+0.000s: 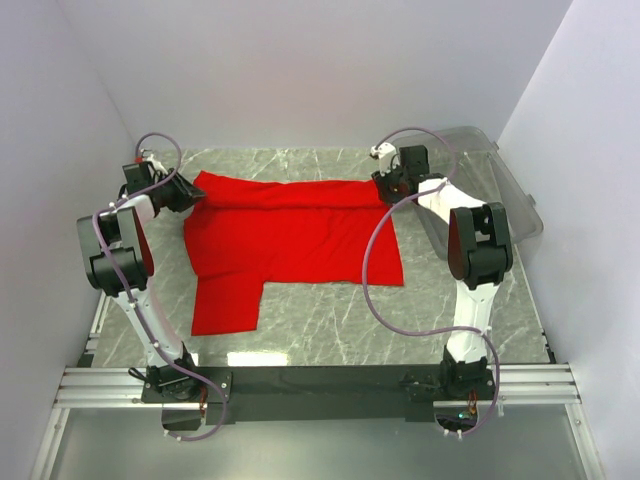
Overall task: Fold and stack the t-shirts
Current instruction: Fold the tshirt
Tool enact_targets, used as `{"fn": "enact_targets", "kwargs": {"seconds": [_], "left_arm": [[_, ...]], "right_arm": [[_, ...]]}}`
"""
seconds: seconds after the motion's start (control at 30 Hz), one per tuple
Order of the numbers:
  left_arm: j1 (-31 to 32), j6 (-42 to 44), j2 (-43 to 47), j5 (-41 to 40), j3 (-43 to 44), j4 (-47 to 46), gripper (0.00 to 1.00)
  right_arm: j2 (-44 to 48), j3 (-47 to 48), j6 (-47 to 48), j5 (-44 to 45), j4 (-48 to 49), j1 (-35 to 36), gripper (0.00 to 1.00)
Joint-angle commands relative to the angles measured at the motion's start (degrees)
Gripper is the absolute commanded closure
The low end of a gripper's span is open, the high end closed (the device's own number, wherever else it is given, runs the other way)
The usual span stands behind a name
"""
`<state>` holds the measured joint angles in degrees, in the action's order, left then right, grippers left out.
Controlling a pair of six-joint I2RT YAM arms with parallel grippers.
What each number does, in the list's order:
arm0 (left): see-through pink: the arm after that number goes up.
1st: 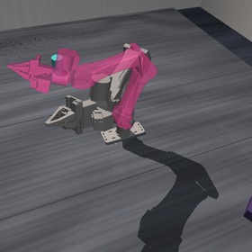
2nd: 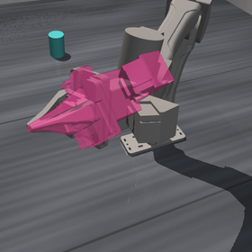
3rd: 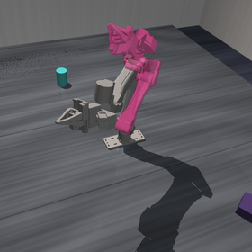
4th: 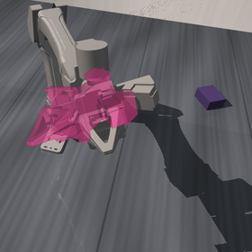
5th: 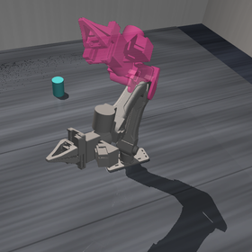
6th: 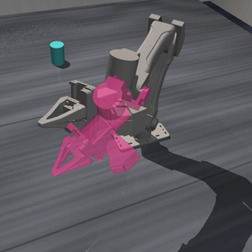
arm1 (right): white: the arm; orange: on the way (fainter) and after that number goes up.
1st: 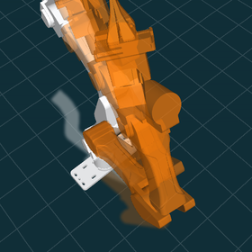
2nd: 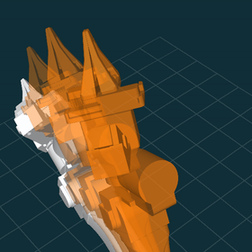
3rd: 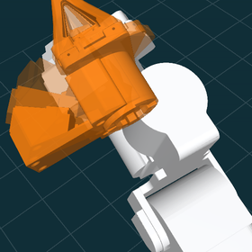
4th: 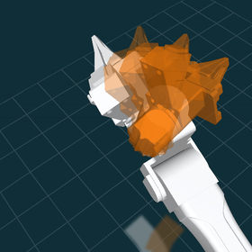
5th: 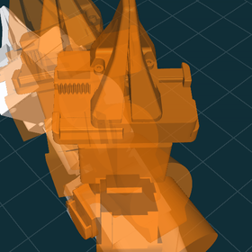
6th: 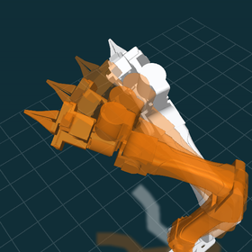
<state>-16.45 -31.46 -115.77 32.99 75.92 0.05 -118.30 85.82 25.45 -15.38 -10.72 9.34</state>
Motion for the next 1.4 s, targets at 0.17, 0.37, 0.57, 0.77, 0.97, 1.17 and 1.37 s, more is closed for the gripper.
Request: {"fn": "enact_targets", "kwargs": {"seconds": [0.17, 0.37, 0.57, 0.77, 0.97, 1.17, 1.37], "left_arm": [[-1.04, 1.05, 7.39, -1.35, 0.99, -3.13, 0.51], [-2.97, 1.05, 14.14, -3.46, -1.29, -3.22, 0.5], [-6.39, -2.72, 28.1, -5.39, -12.95, -0.24, 0.46], [-10.53, -5.53, 43.76, -2.94, -27.3, 6.18, 0.39], [-11.76, -9.22, 51.16, -3.55, -32.94, 17.59, 0.35], [-11.77, -8.88, 52.83, -6.44, -35.05, 30.07, 0.39], [-11.77, -6.69, 48.98, -7.59, -38.13, 36.5, 0.45]], "right_arm": [[5.45, -0.22, 2.14, -5.62, -2.9, -0.29, 0.56], [8.52, -0.04, 3.46, -14.56, -6.32, -0.29, 0.56], [17.3, -6.6, 14.94, -26.27, -14.58, -0.47, 0.56], [29.78, -19.7, 31.55, -29.36, -24.33, -0.82, 0.55], [38.66, -28.76, 41.95, -27.08, -29.71, -1.43, 0.55], [41.57, -35.0, 42.76, -22.16, -28.48, -1.35, 0.52], [43.24, -39.41, 40.11, -17.33, -23.56, -1.17, 0.52]]}}
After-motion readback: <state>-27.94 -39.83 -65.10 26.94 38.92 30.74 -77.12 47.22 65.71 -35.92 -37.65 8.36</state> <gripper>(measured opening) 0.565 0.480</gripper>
